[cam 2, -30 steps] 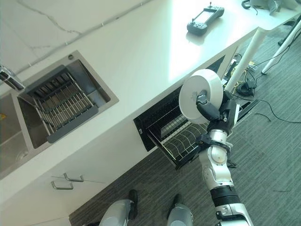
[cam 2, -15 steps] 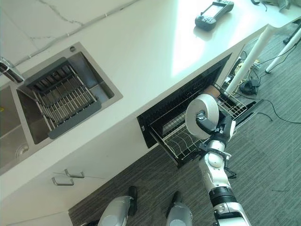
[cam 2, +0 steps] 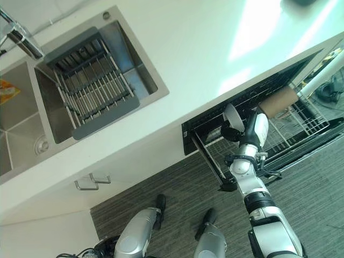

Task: Place the dishes in the dishwasher.

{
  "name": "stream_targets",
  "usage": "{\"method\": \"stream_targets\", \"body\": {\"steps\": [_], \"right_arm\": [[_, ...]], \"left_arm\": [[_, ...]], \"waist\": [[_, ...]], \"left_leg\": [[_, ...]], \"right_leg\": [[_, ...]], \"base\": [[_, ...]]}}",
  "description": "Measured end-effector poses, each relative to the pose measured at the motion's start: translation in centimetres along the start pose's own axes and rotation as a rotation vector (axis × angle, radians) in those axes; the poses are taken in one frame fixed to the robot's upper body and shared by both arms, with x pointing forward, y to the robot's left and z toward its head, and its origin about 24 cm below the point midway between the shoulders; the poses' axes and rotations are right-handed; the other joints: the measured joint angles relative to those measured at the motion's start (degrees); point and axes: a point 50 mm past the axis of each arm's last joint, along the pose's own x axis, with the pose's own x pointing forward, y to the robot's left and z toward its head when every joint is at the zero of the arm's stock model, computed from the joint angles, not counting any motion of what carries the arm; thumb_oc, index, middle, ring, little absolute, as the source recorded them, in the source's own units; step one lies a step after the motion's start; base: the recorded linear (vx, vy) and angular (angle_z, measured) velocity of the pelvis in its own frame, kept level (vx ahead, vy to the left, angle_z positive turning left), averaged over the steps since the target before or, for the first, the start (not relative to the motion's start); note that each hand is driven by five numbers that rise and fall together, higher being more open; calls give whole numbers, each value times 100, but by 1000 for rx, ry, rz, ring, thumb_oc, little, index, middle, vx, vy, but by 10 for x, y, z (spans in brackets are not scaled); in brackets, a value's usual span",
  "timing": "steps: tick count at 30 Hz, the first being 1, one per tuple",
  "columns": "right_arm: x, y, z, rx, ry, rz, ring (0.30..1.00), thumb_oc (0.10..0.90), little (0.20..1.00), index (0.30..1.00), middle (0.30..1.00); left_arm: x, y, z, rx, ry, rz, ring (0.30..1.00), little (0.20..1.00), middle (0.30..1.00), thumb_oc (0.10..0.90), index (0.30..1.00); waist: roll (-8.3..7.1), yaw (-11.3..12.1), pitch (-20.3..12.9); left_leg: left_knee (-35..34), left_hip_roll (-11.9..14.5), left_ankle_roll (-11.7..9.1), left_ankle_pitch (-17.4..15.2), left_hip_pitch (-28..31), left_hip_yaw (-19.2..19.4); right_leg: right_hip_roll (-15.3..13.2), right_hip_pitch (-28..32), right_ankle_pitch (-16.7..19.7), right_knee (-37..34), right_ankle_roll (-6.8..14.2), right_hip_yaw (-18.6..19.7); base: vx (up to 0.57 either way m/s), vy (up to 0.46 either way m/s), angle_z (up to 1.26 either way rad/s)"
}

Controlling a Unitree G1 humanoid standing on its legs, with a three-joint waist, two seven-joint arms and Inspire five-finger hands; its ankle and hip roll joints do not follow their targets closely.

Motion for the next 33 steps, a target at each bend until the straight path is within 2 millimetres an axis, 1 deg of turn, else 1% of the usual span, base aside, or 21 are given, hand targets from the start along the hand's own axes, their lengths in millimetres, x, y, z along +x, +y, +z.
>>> {"method": "stream_targets", "body": {"steps": [1,3,6,8,10,12,13,14,16,18,20,22,25,26,27,28,31,33], "right_arm": [[-1,2,0,-22,-2,12,300,400,300,300,300],[4,7,12,-86,-67,3,300,400,300,300,300],[7,8,9,-205,-95,-14,300,400,300,300,300],[6,11,9,-287,-134,-24,300,400,300,300,300],[5,13,12,-429,-226,-56,300,400,300,300,300],[4,11,12,-477,-258,-91,300,400,300,300,300],[8,5,13,-583,-327,-137,300,400,300,300,300],[12,-2,11,-648,-340,-157,300,400,300,300,300],[12,-3,10,-667,-329,-196,300,400,300,300,300],[16,-8,17,-665,-346,-288,300,400,300,300,300],[18,-12,21,-676,-346,-349,300,400,300,300,300],[18,-13,22,-678,-346,-372,300,400,300,300,300],[24,-16,30,-652,-343,-398,300,400,300,300,300],[26,-17,31,-640,-333,-403,476,518,476,476,476],[27,-17,31,-627,-316,-405,547,565,547,547,547],[27,-17,30,-615,-298,-403,900,800,900,900,900],[31,-21,31,-528,-224,-429,900,800,900,900,900],[33,-23,30,-460,-178,-415,900,800,900,900,900]], "left_arm": [[0,-1,1,13,-1,-5,900,900,900,800,900],[0,-3,4,23,-8,-25,900,900,900,800,900],[1,-2,15,36,-39,-27,900,900,900,800,900],[1,2,22,25,-56,-24,900,900,900,800,900],[1,2,26,30,-78,-24,900,900,900,800,900],[2,0,26,17,-75,-32,900,900,900,800,900],[2,-2,32,24,-100,-37,900,900,900,800,900],[2,-4,38,37,-120,-44,900,900,900,800,900],[2,-4,40,28,-123,-46,900,900,900,800,900],[1,-4,45,33,-142,-50,900,900,900,800,900],[1,-4,46,28,-144,-48,900,900,900,800,900],[1,-4,46,4,-143,-51,900,900,900,800,900],[0,-1,52,15,-166,-48,900,900,900,800,900],[0,0,54,17,-173,-47,900,900,900,800,900],[0,1,55,15,-177,-45,900,900,900,800,900],[0,1,55,15,-177,-38,900,900,900,800,900],[-1,0,57,19,-188,-35,900,900,900,800,900],[-1,0,58,13,-190,-38,900,900,900,800,900]], "waist": [[-2,1,1],[-44,13,29],[-90,141,59],[-134,174,87],[-145,168,93],[-161,157,102],[-175,163,102],[-193,167,113],[-207,168,120],[-212,163,115],[-213,165,116],[-220,164,113],[-239,155,113],[-241,161,113],[-241,167,113],[-241,168,113],[-238,151,111],[-237,155,111]], "left_leg": [[0,-27,22,-6,-10,0],[72,-47,85,-26,-219,30],[147,-41,96,-18,-425,13],[160,-37,102,-6,-536,4],[173,-41,118,14,-684,11],[152,-30,109,35,-729,11],[152,-20,101,95,-954,3],[166,-2,106,163,-1233,-7],[162,17,106,178,-1291,2],[147,20,109,211,-1397,10],[141,22,115,224,-1439,20],[138,24,115,229,-1473,29],[101,32,123,294,-1664,46],[81,31,126,316,-1700,49],[57,30,125,332,-1718,57],[51,31,125,332,-1721,68],[39,49,127,333,-1766,133],[40,46,133,336,-1784,162]], "right_leg": [[-22,-8,5,-4,2,2],[-47,-215,42,-3,17,67],[-49,-403,69,52,22,58],[-50,-533,69,107,22,63],[-64,-708,69,158,22,83],[-62,-787,78,198,37,94],[-59,-1035,82,255,30,100],[-52,-1326,105,323,0,97],[-40,-1405,115,328,-14,109],[-36,-1518,139,325,-30,128],[-31,-1575,163,310,-38,143],[-28,-1613,180,298,-35,156],[-21,-1824,217,291,-61,172],[-20,-1870,236,289,-62,174],[-20,-1906,244,288,-67,181],[-18,-1919,246,286,-69,195],[3,-1982,314,217,-77,249],[2,-2021,334,213,-79,290]], "base": [[-10,127,-1],[-19,71,-8],[-68,-1,0],[-52,10,1],[-46,0,-2],[-62,-34,-3],[-61,-34,1],[-55,-28,0],[-45,-23,-3],[-28,-29,-4],[-17,-12,-1],[-6,-10,-3],[-3,-6,-2],[0,0,0],[3,-10,-3],[-2,-8,-7],[-5,5,-11],[-6,31,-7]]}}
